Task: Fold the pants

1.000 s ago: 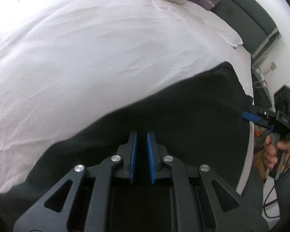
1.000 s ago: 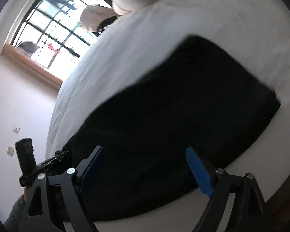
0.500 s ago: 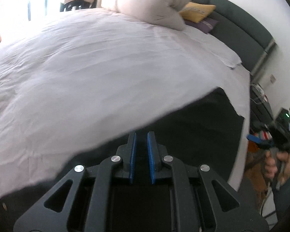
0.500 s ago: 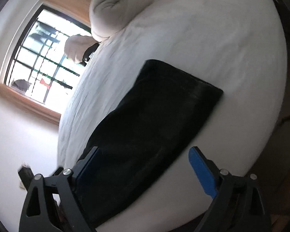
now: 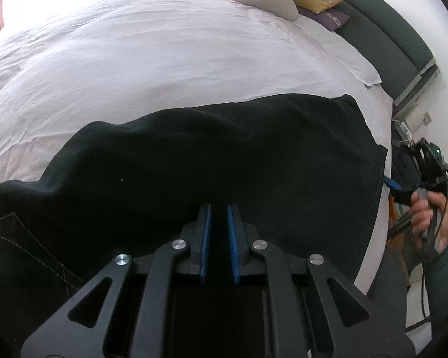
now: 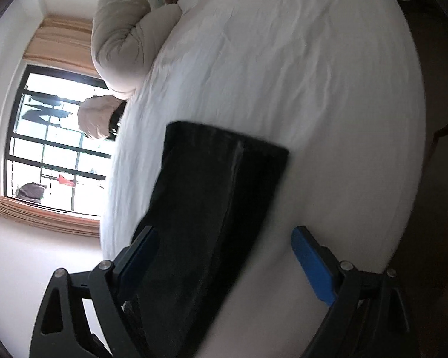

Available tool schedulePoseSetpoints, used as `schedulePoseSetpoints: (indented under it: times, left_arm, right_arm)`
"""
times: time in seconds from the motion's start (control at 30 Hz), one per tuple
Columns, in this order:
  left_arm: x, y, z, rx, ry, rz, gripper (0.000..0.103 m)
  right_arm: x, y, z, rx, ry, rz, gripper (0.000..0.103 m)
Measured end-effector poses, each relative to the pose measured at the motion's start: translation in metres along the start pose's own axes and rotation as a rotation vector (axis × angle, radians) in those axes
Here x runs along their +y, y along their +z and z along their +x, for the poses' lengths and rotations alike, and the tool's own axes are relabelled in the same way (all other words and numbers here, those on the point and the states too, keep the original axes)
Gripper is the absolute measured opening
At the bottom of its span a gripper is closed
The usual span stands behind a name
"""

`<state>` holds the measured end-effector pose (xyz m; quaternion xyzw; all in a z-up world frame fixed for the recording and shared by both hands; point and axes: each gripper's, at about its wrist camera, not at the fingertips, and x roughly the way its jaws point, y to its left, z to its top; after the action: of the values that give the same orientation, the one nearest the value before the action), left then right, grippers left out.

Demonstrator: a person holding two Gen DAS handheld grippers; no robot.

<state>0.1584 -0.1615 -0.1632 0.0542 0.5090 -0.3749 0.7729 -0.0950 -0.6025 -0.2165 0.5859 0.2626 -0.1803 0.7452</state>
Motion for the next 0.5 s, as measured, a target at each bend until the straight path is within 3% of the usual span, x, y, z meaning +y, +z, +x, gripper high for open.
schedulePoseSetpoints:
  times: [0.33,0.5]
  left_arm:
    - [-0.001,0.002,0.005,-0.018,-0.012,-0.004,0.011]
    - [-0.006,0.005,0.011,-0.022,-0.011,-0.002,0.011]
  right_arm:
    - [-0.013,0.025,0.0,-0.01,0.121,0.051,0.09]
    - [-0.011,0.024,0.005,0.018,0.172,0.066,0.075]
